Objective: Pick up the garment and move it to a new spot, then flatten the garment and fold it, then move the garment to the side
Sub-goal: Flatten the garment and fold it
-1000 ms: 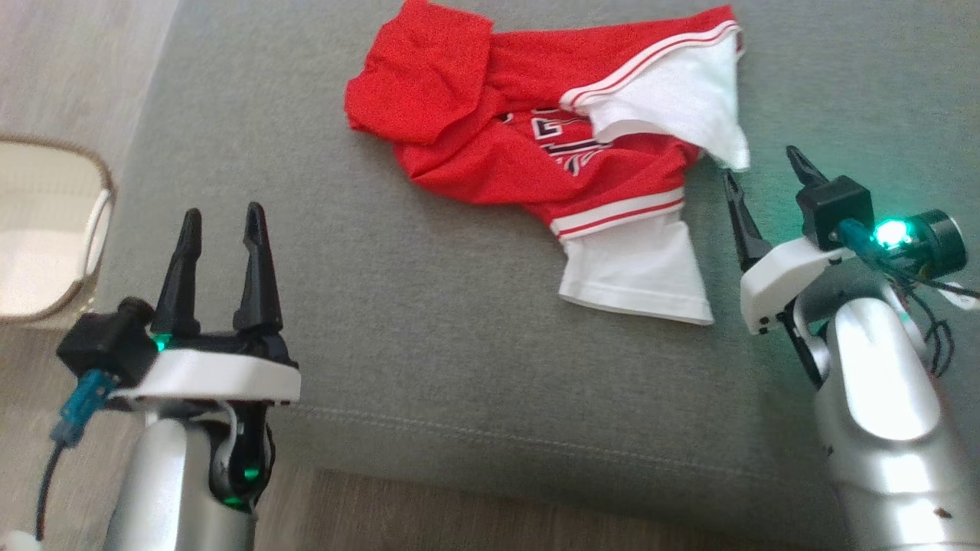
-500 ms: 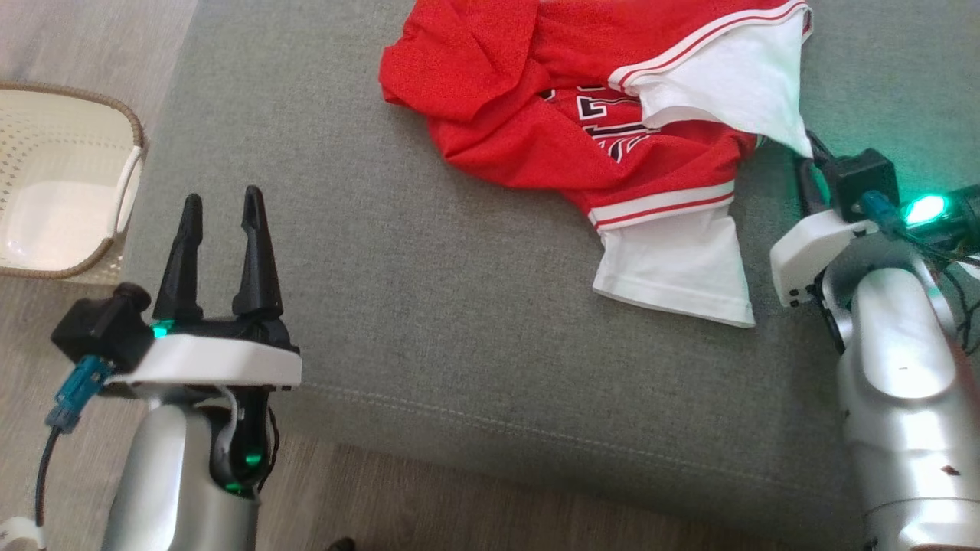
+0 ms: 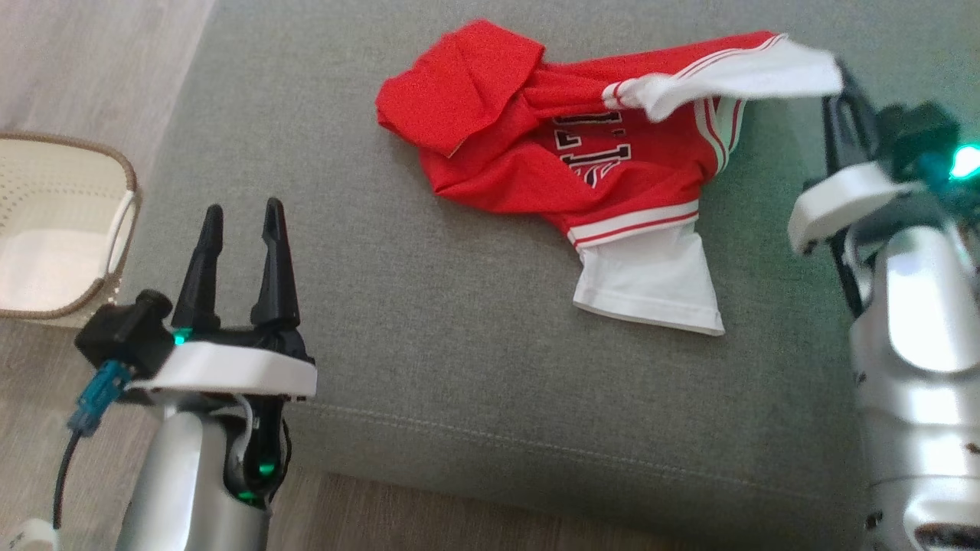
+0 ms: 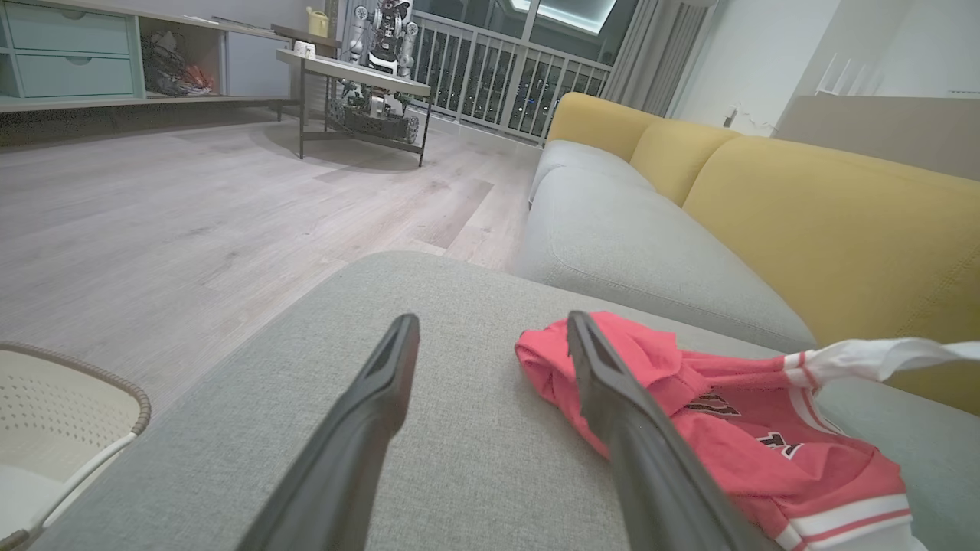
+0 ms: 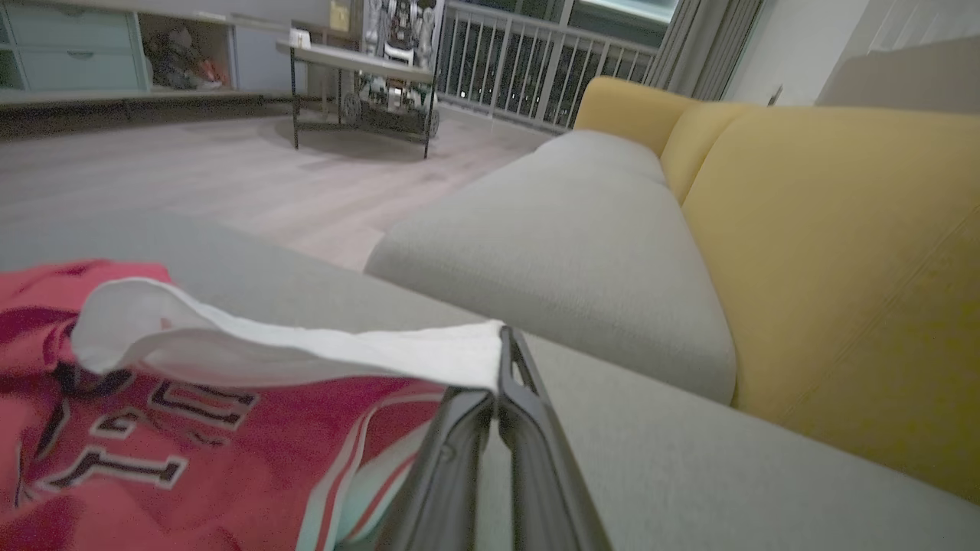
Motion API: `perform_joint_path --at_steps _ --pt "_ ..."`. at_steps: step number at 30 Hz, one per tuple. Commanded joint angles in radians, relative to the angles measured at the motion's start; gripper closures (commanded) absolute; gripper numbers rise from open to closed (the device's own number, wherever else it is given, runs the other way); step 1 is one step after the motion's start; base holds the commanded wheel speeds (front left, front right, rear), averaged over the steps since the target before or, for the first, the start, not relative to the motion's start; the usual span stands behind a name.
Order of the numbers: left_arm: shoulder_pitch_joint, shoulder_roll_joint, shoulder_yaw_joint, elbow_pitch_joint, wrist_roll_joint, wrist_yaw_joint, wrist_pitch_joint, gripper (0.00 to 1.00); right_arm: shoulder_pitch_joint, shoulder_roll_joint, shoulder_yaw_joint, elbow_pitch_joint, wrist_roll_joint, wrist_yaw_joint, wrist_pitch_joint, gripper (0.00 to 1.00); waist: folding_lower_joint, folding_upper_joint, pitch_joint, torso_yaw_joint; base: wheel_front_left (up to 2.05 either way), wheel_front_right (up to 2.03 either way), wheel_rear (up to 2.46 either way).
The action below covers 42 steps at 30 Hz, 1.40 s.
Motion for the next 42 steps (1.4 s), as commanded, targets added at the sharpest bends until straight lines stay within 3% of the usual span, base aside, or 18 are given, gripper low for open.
perform_joint_path --at_steps 1,10,15,21,27,28,29,34,42 --pt "-0.004 0.017 0.026 -0.032 0.003 0.009 -0.005 0.0 -0.056 0.009 0.02 -0.048 0.011 0.0 -0.01 1.0 0.0 0.0 -0.016 0.002 0.0 0.0 0.0" --pt "0.048 0.017 -0.001 -0.035 -0.002 0.034 -0.005 0.0 -0.162 -0.015 -0.081 -0.104 0.075 0.0 0.04 1.0 0.0 0.0 -0.083 0.005 0.0 0.0 0.0" --pt "0.061 0.017 0.003 -0.038 -0.002 0.036 -0.005 0.0 -0.215 -0.044 -0.054 -0.09 0.072 0.0 0.09 1.0 0.0 0.0 -0.091 0.0 0.0 0.0 0.0" --pt "0.026 0.017 -0.023 -0.048 -0.018 0.025 -0.005 0.0 -0.363 -0.142 0.016 0.05 0.046 0.0 0.189 1.0 0.0 0.0 -0.008 0.032 0.0 0.0 0.0" --pt "-0.023 0.017 -0.073 -0.042 -0.046 0.022 -0.005 0.0 -0.507 -0.244 -0.04 0.198 -0.047 0.0 0.189 1.0 0.0 0.0 0.08 0.091 0.0 0.0 0.0" --pt "-0.027 0.017 -0.078 -0.04 -0.049 0.022 -0.005 0.0 -0.519 -0.246 -0.064 0.22 -0.056 0.0 0.183 0.34 0.0 0.0 0.089 0.097 0.0 0.0 0.0" --pt "-0.031 0.017 -0.082 -0.038 -0.051 0.022 -0.005 0.0 -0.522 -0.248 -0.084 0.247 -0.071 0.0 0.186 0.0 0.0 0.0 0.095 0.101 0.0 0.0 0.0" --pt "-0.038 0.017 -0.078 -0.025 -0.05 0.024 -0.005 0.0 -0.493 -0.222 -0.1 0.371 -0.117 0.0 0.157 0.0 0.0 0.0 0.094 0.098 0.0 0.0 0.0" --pt "-0.029 0.017 -0.025 -0.024 -0.026 0.025 -0.005 0.0 -0.437 -0.128 -0.107 0.473 -0.047 0.0 0.014 0.0 0.0 0.0 0.008 0.017 0.0 0.0 0.0"
